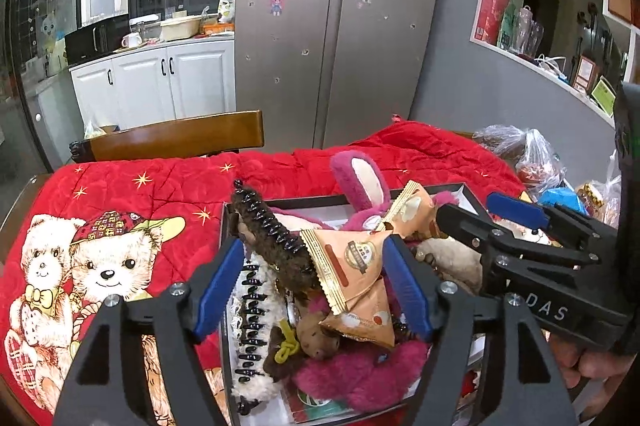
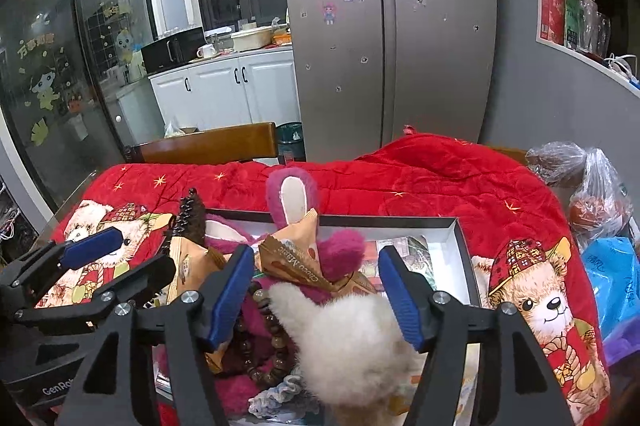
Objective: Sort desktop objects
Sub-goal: 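Lower the candies into the black box and open both tools, then withdraw both tools from the box toward the items in front of it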
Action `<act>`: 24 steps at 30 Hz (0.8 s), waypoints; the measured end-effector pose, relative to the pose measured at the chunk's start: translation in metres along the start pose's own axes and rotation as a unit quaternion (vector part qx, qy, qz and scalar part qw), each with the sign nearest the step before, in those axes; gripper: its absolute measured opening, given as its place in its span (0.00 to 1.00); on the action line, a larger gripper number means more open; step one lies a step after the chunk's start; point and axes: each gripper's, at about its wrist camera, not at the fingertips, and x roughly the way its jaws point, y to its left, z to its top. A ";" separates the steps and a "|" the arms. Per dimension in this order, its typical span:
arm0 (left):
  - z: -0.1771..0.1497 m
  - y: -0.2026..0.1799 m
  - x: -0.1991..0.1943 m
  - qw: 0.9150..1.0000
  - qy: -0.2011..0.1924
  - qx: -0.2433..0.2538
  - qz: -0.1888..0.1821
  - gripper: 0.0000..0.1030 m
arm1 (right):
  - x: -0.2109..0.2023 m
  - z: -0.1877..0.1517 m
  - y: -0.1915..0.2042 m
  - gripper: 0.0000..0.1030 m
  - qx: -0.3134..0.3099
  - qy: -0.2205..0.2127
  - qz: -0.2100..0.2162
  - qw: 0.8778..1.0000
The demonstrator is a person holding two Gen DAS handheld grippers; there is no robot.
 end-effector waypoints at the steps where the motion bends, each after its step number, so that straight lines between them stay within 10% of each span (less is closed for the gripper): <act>1: 0.000 0.001 -0.001 1.000 0.000 -0.001 0.000 0.73 | 0.000 0.001 0.000 0.64 0.002 0.001 0.002 1.000; 24: 0.013 -0.007 -0.058 0.999 -0.025 -0.006 -0.023 0.74 | -0.049 0.014 0.003 0.65 -0.001 -0.024 0.006 1.000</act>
